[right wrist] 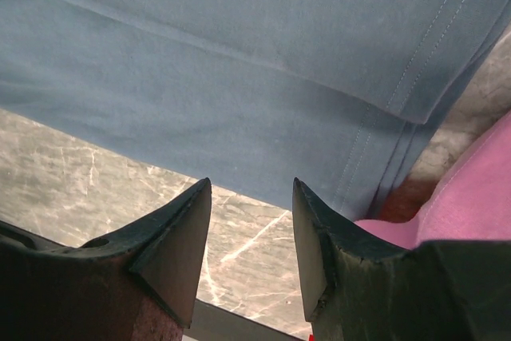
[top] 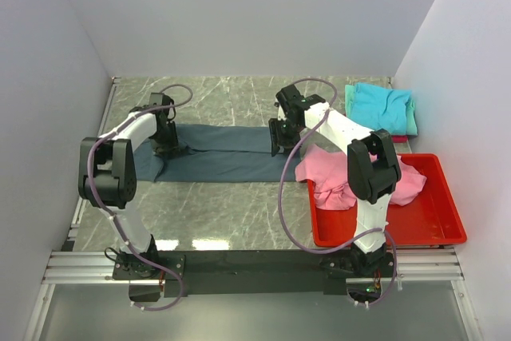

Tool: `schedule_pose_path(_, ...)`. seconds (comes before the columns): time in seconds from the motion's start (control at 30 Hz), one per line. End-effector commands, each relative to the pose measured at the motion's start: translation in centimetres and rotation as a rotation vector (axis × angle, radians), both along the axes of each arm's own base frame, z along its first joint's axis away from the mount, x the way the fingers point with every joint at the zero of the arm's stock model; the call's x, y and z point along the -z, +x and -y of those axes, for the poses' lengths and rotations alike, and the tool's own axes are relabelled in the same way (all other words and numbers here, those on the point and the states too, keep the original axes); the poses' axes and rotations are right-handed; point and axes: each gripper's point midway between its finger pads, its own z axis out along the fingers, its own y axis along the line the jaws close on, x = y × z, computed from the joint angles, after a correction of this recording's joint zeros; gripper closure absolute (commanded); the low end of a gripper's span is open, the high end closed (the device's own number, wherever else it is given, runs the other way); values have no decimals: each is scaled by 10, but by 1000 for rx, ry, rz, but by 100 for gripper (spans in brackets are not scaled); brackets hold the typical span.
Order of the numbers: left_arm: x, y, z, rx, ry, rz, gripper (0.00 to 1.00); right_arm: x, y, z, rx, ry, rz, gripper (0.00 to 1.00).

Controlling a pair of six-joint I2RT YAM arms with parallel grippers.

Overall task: Fold and stack the t-shirts
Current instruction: Fold the tshirt

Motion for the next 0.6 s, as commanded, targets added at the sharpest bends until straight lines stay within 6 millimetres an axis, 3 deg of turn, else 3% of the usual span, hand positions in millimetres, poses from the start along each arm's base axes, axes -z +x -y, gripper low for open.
schedule_pose_path(0.0, -15, 37, -10, -33, 58, 126, 55, -10, 0, -5, -11, 22, 30, 48)
schedule_pose_path(0.57, -9, 65, -25, -66, 146, 179, 66, -5, 0, -9, -23, 18, 16, 48)
